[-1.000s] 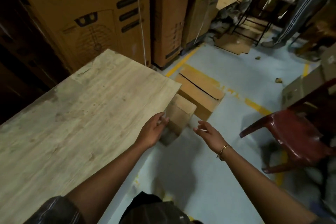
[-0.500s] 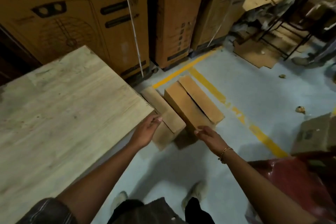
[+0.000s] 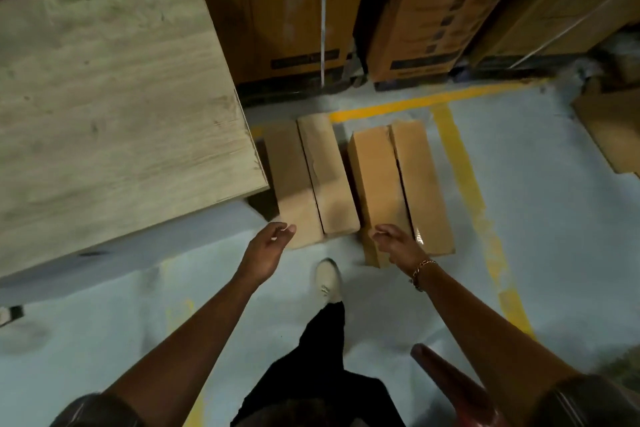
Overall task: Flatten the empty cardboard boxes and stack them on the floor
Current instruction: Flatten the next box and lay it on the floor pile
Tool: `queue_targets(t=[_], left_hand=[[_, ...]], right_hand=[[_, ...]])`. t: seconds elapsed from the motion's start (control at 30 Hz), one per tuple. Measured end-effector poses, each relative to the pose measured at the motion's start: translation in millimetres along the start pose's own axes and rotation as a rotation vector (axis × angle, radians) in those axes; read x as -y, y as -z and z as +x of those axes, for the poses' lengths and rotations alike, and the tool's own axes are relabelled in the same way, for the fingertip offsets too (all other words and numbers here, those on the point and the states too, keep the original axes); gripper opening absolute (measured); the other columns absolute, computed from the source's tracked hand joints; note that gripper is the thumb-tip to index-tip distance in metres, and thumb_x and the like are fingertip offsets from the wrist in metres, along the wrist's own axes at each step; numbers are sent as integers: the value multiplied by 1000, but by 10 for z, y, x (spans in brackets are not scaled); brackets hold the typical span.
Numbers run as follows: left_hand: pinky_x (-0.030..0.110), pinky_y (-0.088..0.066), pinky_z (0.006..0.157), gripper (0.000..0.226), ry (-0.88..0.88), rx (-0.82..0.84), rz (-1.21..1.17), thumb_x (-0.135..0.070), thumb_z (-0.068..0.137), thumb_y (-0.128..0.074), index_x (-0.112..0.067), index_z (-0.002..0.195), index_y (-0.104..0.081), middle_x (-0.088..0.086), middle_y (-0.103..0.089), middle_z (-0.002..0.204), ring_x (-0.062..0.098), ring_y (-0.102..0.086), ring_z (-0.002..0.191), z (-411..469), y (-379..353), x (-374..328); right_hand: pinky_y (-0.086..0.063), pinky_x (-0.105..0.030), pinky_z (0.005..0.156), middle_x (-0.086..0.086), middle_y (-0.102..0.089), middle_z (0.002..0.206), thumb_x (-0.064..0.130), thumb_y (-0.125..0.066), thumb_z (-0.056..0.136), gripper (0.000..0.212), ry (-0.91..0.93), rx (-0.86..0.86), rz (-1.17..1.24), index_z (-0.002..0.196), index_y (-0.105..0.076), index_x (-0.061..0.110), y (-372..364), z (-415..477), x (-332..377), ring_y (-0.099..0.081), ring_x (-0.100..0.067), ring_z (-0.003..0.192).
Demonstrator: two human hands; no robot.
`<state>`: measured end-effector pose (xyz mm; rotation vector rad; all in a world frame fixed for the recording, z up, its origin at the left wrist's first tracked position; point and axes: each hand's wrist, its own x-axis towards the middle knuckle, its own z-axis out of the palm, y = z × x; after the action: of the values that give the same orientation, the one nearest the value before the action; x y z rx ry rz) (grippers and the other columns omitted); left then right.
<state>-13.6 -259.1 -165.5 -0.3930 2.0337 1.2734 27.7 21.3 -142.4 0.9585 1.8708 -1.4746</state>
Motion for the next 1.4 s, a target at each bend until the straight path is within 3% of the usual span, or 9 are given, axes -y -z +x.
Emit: queue_targets(t=[0.07,0.37,0.57,0.7,0.77,0.87,0.97,1.23,1.4], left_hand=[[33,-38,99,53,50,-17,-2,-62,96,-50,-25,133,-58,-5,-58,130,17,-55,116,228,-130,58],[41,-35,109,65,228,-152,-5,-61,95,-52,-18,144,-51,8,-48,150,29,-48,133,1907,-765,858],[48,-35,113,82,350,-294,-177,-57,93,-60,-20,158,-27,10,-33,162,35,-38,144,2930,-1199,1674],[44,-47,95,70,396,-297,-338,-56,91,-64,-18,145,-42,10,-53,142,29,-54,119,3332,-1413,2088],[49,-47,100,76,420,-333,-360,-63,87,-65,-22,146,-42,7,-55,138,29,-53,120,3495,-1452,2260],[59,-45,106,80,396,-347,-387,-69,80,-68,-28,144,-45,4,-59,133,31,-55,121,3656,-1476,2422],[57,-49,101,66,313,-361,-394,-67,80,-68,-33,134,-51,-1,-65,119,27,-61,113,3668,-1520,2459],[57,-49,102,74,209,-415,-335,-77,75,-67,-32,132,-55,0,-67,120,26,-62,112,3040,-1243,1852],[53,-48,104,72,124,-421,-272,-77,80,-62,-33,136,-54,-4,-66,121,23,-59,112,2212,-1087,1093]], right_hand=[[-46,-20,62,-3,-64,118,36,-66,92,30,-14,24,-44,118,-62,22,44,401,-91,-61,-18,105],[-34,-39,111,-5,-44,151,55,-67,86,80,-7,105,-131,150,-36,20,-142,2509,-638,-44,-24,135],[-28,-40,116,-2,-29,160,61,-64,85,94,-36,100,-129,157,-18,23,-396,3880,-1204,-32,-26,145],[-34,-37,113,-2,-44,150,57,-66,85,85,-59,68,-88,153,-30,21,-577,4415,-1535,-44,-26,135],[-39,-36,109,-1,-53,143,63,-69,79,87,-45,75,-89,149,-37,23,-619,4594,-1666,-51,-24,127],[-40,-44,111,1,-56,141,78,-73,59,112,-27,64,-38,151,-35,26,-658,4743,-1795,-52,-23,127],[-39,-46,111,1,-58,137,74,-76,59,110,29,53,17,150,-37,26,-706,4719,-1817,-53,-24,126],[-44,-21,75,20,-60,101,43,-76,82,52,128,61,140,124,-48,35,-471,3909,-1261,-54,3,91],[-44,-34,97,11,-65,116,46,-78,78,64,176,48,161,134,-51,30,-55,3006,-792,-58,-6,106]])
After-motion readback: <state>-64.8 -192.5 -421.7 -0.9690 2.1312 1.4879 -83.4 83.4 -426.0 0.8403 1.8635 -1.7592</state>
